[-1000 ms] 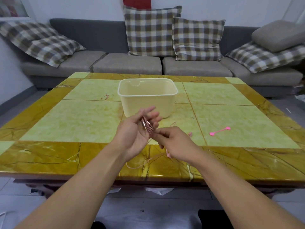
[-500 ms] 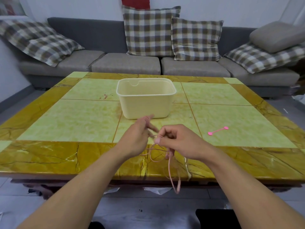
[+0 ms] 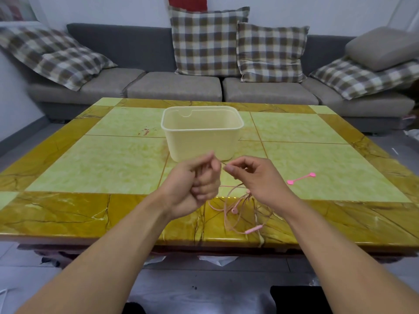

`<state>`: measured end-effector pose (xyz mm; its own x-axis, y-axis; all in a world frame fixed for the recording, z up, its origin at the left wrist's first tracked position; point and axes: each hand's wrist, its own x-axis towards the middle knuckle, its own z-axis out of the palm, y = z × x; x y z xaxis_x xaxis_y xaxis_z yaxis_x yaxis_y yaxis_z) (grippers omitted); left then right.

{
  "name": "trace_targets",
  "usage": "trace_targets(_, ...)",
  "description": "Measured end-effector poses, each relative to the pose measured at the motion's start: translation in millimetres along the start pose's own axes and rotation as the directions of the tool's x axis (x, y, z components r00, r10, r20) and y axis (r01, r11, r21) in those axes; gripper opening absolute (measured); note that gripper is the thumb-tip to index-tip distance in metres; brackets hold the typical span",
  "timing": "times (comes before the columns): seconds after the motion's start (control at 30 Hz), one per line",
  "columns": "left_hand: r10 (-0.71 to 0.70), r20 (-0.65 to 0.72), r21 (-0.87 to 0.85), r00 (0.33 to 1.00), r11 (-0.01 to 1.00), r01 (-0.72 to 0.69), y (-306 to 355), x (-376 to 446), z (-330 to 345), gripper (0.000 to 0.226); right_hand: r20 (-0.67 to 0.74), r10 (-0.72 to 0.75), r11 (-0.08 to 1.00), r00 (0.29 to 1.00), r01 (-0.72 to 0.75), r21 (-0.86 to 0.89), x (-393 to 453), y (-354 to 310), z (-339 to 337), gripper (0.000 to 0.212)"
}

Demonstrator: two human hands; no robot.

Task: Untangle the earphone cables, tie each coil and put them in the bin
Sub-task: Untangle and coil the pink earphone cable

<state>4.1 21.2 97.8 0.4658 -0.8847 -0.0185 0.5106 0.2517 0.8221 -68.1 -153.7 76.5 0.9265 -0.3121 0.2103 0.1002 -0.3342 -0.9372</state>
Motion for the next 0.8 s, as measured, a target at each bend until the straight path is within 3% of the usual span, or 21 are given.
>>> trace_targets(0.07,0.147,-0.105,-0.143,0.984,0.977,-0.161,10.5,2.3,7.4,0.038,0.087,0.043,0.999,0.995,-0.042,-0.018,-1.3,5.2,5.8,0.010)
trace_targets(0.17,0.342,-0.344,-0.109,0.875,0.911,-0.399,19.8,11.1,6.2,0.035,0.293,0.133,0.989,0.947,-0.108,-0.098,-10.0,5.5,15.0,0.016)
trace_targets(0.27,0.509,-0.516,0.128,0.689,0.841,-0.526,16.0,19.0,-11.3,0.040,0.448,0.170,0.980,0.878,-0.101,-0.173,-18.2,-4.2,20.1,0.021)
trace_targets(0.37,0.667,-0.523,0.554,0.530,0.739,-0.384,8.9,16.5,-32.8,0.040,0.490,0.167,0.967,0.856,-0.047,-0.249,-25.5,-17.2,19.6,0.022)
trace_targets(0.4,0.695,-0.475,0.678,0.539,0.680,-0.279,6.9,14.1,-39.7,0.036,0.489,0.144,0.972,0.860,-0.028,-0.235,-27.6,-20.7,18.8,0.022)
trace_targets(0.47,0.615,-0.350,0.800,0.706,0.588,-0.116,-0.6,7.4,-47.1,0.030,0.439,0.067,0.983,0.896,0.018,-0.185,-30.0,-26.3,15.7,0.022)
trace_targets(0.53,0.406,-0.259,0.856,0.877,0.516,0.014,-8.3,0.8,-46.2,0.038,0.311,0.004,0.992,0.951,0.036,-0.124,-28.0,-28.3,10.2,0.023)
trace_targets(0.6,0.198,-0.238,0.856,0.951,0.505,0.109,-10.8,-5.3,-36.9,0.059,0.157,0.006,0.995,0.988,0.010,-0.096,-23.7,-29.1,3.4,0.024)
trace_targets(0.67,0.021,-0.200,0.751,0.980,0.645,0.139,-9.9,-8.5,-24.6,0.066,0.030,0.000,0.997,1.000,0.003,-0.083,-19.6,-25.7,-0.8,0.025)
trace_targets(0.73,-0.108,-0.101,0.534,0.989,0.833,0.145,-6.1,-11.1,-13.9,0.055,-0.038,0.011,0.997,0.999,-0.014,-0.078,-14.6,-18.5,-1.0,0.022)
trace_targets(0.8,-0.136,0.026,0.272,0.990,0.954,0.124,-0.9,-13.6,-2.9,0.047,-0.045,0.049,0.996,0.998,-0.052,-0.070,-10.9,-11.2,2.0,0.016)
